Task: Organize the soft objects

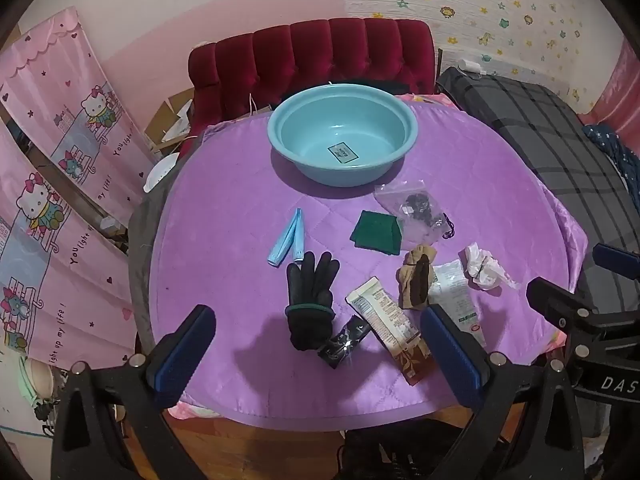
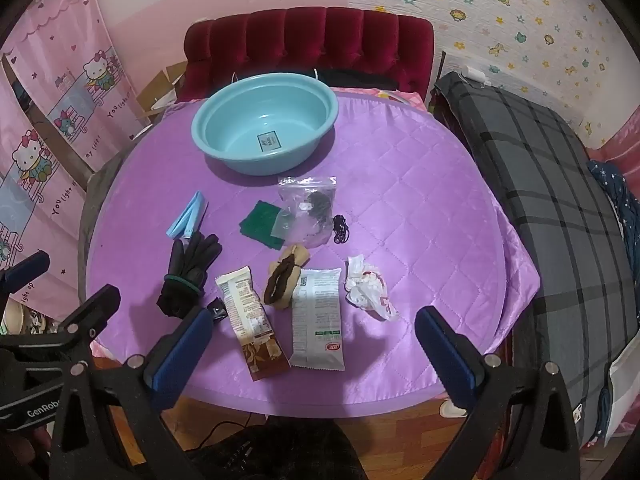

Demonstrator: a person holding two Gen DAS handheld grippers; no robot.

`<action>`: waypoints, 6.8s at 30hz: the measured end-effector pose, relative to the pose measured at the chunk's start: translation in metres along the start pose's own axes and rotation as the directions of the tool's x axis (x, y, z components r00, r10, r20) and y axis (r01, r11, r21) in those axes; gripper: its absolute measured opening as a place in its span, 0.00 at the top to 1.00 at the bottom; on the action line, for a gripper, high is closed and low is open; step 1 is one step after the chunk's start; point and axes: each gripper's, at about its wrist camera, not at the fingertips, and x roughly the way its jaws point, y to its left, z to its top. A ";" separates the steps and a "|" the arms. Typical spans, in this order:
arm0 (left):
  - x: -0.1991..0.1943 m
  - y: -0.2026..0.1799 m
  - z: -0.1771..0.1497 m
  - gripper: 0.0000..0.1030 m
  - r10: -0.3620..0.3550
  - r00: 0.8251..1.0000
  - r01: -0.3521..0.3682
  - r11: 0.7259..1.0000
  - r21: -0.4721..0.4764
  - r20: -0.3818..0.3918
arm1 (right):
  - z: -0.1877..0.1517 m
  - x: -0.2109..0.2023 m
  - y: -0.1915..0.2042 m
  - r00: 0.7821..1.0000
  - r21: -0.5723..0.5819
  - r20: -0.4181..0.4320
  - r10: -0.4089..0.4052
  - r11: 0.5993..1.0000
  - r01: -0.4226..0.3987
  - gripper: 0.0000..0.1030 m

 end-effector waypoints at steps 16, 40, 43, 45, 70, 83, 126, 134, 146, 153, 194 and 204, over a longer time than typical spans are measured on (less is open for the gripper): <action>0.000 -0.001 0.002 0.00 0.001 1.000 -0.001 1.000 0.007 -0.005 | 0.001 0.001 -0.001 1.000 0.002 0.002 0.002 1.000 -0.002 0.00; 0.001 -0.002 0.002 0.00 0.000 1.000 0.000 1.000 0.006 -0.008 | 0.003 0.004 -0.001 1.000 0.000 0.000 -0.001 1.000 0.001 0.00; 0.006 -0.004 0.002 0.00 -0.002 1.000 0.002 1.000 0.005 -0.009 | 0.003 0.004 -0.002 1.000 0.000 0.000 -0.002 1.000 0.002 0.00; 0.007 -0.004 0.002 0.00 -0.003 1.000 0.003 1.000 0.003 -0.009 | 0.004 0.003 -0.002 1.000 -0.002 0.000 -0.004 1.000 0.004 0.00; 0.003 -0.005 0.005 0.00 -0.009 1.000 0.009 1.000 0.003 -0.009 | 0.006 0.006 -0.009 1.000 -0.006 -0.007 -0.012 1.000 0.012 0.00; 0.005 -0.008 0.007 0.00 -0.015 1.000 0.015 1.000 0.000 -0.014 | 0.007 0.007 -0.011 1.000 -0.006 -0.010 -0.015 1.000 0.015 0.00; 0.035 -0.014 -0.001 0.00 -0.031 0.997 0.027 0.998 -0.049 -0.069 | 0.011 0.037 -0.045 1.000 -0.028 -0.008 0.017 0.999 -0.017 0.00; 0.080 -0.009 -0.032 0.00 -0.008 0.988 -0.006 0.996 -0.091 -0.152 | -0.003 0.088 -0.065 0.996 -0.082 -0.071 0.049 0.995 -0.055 0.00; 0.124 0.011 -0.059 0.00 -0.041 0.986 0.023 0.994 -0.112 -0.161 | -0.013 0.157 -0.088 0.989 -0.069 -0.119 0.087 0.993 -0.096 0.00; 0.150 0.036 -0.056 0.00 -0.046 0.981 0.019 0.990 -0.141 -0.188 | -0.005 0.200 -0.082 0.975 -0.032 -0.208 0.074 0.996 -0.083 0.18; 0.189 0.044 -0.034 0.68 -0.201 0.951 0.192 0.980 -0.059 -0.234 | 0.018 0.152 -0.060 0.982 0.019 -0.159 0.104 0.995 -0.102 0.75; 0.131 0.033 -0.007 0.68 -0.201 0.967 0.201 0.979 -0.020 -0.155 | 0.034 0.126 -0.045 0.983 -0.026 -0.146 0.107 0.993 -0.112 0.75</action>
